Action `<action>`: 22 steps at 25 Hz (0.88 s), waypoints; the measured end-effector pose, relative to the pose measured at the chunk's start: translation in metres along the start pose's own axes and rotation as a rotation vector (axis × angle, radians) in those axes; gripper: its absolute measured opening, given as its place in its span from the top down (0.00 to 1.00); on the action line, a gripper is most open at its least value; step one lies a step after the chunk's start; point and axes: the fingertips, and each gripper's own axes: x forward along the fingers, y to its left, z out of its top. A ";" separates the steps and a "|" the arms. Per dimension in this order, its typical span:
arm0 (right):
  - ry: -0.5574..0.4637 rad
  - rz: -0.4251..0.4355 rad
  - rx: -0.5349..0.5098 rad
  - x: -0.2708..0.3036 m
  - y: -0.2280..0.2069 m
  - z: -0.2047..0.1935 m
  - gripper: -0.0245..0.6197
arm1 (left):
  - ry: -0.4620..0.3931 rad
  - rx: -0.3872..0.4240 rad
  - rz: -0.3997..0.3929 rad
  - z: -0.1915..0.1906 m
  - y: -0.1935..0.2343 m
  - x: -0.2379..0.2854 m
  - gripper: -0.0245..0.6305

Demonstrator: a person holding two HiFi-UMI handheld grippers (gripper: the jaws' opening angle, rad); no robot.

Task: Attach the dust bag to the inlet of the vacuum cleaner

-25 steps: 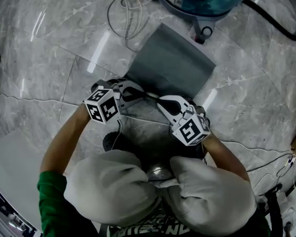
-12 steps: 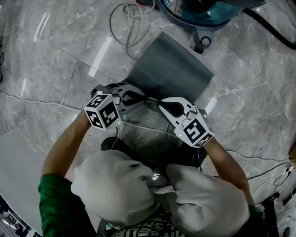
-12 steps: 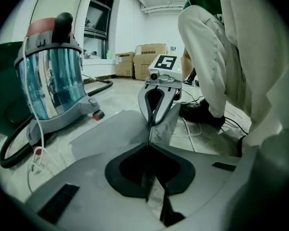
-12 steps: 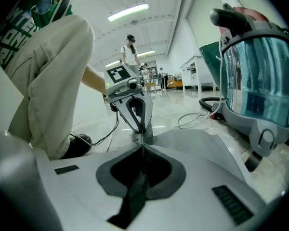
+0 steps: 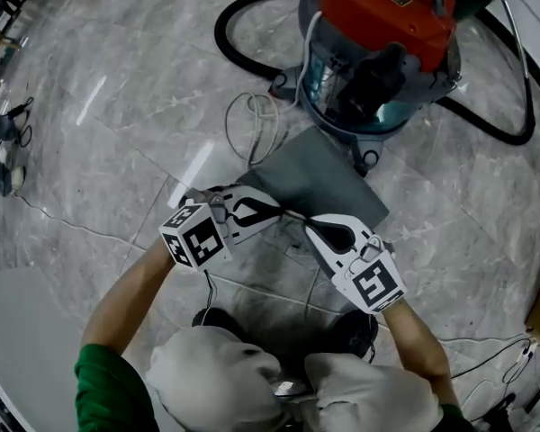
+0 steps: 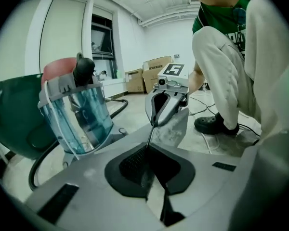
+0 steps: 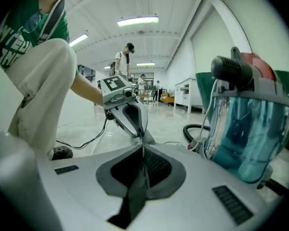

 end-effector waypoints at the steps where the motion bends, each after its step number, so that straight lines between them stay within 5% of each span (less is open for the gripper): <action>1: -0.012 -0.016 -0.021 -0.003 -0.006 0.010 0.94 | -0.012 0.014 0.018 0.008 0.007 -0.005 0.95; 13: -0.153 -0.158 -0.108 -0.058 -0.057 0.126 0.94 | -0.137 0.165 0.168 0.119 0.067 -0.059 0.94; 22: -0.207 -0.219 -0.143 -0.074 -0.068 0.159 0.94 | -0.144 0.250 0.215 0.160 0.084 -0.078 0.94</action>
